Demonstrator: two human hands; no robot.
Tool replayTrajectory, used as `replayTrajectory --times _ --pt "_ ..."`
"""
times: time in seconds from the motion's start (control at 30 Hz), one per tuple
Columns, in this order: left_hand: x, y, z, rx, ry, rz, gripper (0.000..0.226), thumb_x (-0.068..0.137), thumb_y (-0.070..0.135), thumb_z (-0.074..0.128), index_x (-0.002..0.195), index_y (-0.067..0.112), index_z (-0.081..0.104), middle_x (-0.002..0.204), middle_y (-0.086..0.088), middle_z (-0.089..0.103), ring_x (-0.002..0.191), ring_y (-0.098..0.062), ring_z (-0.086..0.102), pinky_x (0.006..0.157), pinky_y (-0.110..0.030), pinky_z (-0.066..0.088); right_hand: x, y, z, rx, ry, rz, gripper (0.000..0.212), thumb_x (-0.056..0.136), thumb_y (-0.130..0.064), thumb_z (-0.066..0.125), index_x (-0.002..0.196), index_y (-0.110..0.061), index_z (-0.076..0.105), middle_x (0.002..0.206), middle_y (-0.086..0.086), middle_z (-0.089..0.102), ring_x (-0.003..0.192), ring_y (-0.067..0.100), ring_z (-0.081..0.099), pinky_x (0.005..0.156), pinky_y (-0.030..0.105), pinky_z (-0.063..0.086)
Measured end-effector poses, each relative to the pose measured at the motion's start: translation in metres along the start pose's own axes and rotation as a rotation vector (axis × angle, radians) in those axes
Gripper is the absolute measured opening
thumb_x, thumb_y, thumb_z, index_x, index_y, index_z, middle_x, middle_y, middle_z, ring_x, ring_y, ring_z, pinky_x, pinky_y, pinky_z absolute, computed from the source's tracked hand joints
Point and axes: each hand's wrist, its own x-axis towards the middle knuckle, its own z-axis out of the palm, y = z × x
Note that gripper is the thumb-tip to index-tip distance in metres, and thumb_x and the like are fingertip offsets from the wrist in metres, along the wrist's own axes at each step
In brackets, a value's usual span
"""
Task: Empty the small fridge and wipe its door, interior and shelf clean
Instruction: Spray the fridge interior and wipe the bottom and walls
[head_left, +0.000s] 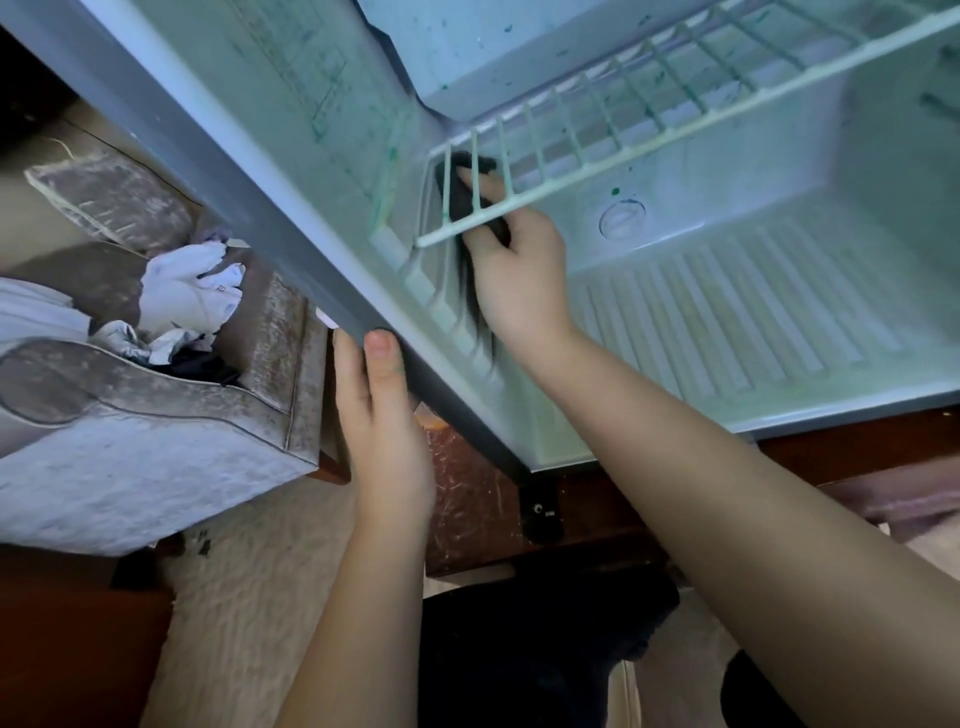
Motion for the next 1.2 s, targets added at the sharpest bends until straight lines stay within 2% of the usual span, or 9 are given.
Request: replayTrajectory --times 0.1,0.17,0.27,0.5,0.73,0.83,0.97,1.1,1.2 --pt "0.000 0.003 0.003 -0.014 0.019 -0.017 0.060 0.085 0.057 0.048 0.136 0.026 0.048 0.132 0.014 0.059 0.128 -0.005 0.051 0.108 -0.032 0.041 -0.006 -0.001 -0.003 0.012 -0.018 -0.050 0.039 0.085 -0.002 0.054 0.120 -0.014 0.066 0.109 -0.001 0.070 0.104 0.012 0.062 0.092 0.014 0.044" --pt "-0.001 0.003 0.005 -0.011 0.019 -0.023 0.049 0.083 0.059 0.048 0.125 0.036 0.053 0.125 0.021 0.061 0.125 -0.002 0.051 0.106 -0.030 0.041 0.003 0.004 -0.006 -0.016 -0.094 0.008 0.044 0.088 -0.003 0.052 0.129 -0.016 0.060 0.121 -0.001 0.066 0.116 0.016 0.058 0.103 0.029 0.043" --pt "-0.002 0.002 0.007 0.003 0.025 -0.023 0.049 0.082 0.065 0.046 0.124 0.040 0.051 0.127 0.024 0.058 0.126 0.003 0.048 0.104 -0.023 0.038 0.011 0.000 -0.009 -0.120 -0.251 0.061 0.047 0.096 -0.011 0.048 0.141 -0.023 0.045 0.134 0.000 0.058 0.125 0.018 0.051 0.107 0.033 0.039" --pt "-0.003 0.004 0.007 -0.006 0.023 -0.046 0.053 0.076 0.079 0.053 0.119 0.049 0.059 0.140 0.004 0.051 0.133 -0.014 0.045 0.113 -0.047 0.034 -0.030 -0.022 -0.031 -0.021 -0.251 0.023 0.027 0.085 -0.017 0.058 0.111 -0.025 0.065 0.114 -0.002 0.068 0.110 0.014 0.061 0.102 0.039 0.045" --pt "-0.009 0.014 0.012 -0.049 -0.015 -0.085 0.065 0.089 0.057 0.048 0.141 0.018 0.046 0.136 -0.004 0.057 0.126 -0.017 0.054 0.110 -0.049 0.039 -0.099 -0.035 -0.053 -0.091 -0.293 -0.144 0.029 0.083 0.004 0.063 0.102 -0.018 0.065 0.119 -0.008 0.063 0.109 -0.007 0.057 0.090 0.008 0.039" --pt "-0.008 0.014 0.011 -0.049 -0.010 -0.109 0.064 0.088 0.059 0.051 0.138 0.019 0.049 0.134 -0.003 0.059 0.125 -0.018 0.055 0.109 -0.051 0.040 -0.099 -0.027 -0.046 -0.154 -0.212 -0.205 0.031 0.088 0.001 0.056 0.116 -0.013 0.061 0.107 -0.007 0.066 0.098 0.002 0.062 0.084 0.008 0.042" --pt "-0.004 0.011 0.008 -0.013 0.019 -0.095 0.076 0.077 0.075 0.057 0.135 0.026 0.053 0.139 -0.005 0.053 0.130 -0.022 0.050 0.110 -0.052 0.038 -0.068 -0.015 -0.029 -0.207 -0.139 -0.160 0.039 0.095 -0.004 0.046 0.132 -0.011 0.053 0.124 0.000 0.062 0.112 0.009 0.056 0.094 0.010 0.039" --pt "-0.003 0.002 0.008 -0.007 0.026 -0.062 0.068 0.080 0.071 0.053 0.135 0.032 0.050 0.141 0.005 0.052 0.131 -0.010 0.047 0.112 -0.045 0.037 -0.009 -0.001 -0.013 -0.188 -0.177 0.017 0.038 0.096 -0.004 0.045 0.132 -0.011 0.054 0.122 0.008 0.064 0.114 0.023 0.058 0.095 0.026 0.043" --pt "-0.002 -0.001 0.008 -0.006 0.023 -0.046 0.058 0.078 0.074 0.052 0.126 0.042 0.054 0.140 0.006 0.051 0.131 -0.009 0.047 0.112 -0.044 0.036 0.011 0.012 -0.012 -0.224 -0.174 0.053 0.039 0.093 -0.003 0.047 0.129 -0.013 0.059 0.124 0.006 0.064 0.116 0.022 0.057 0.096 0.025 0.042"
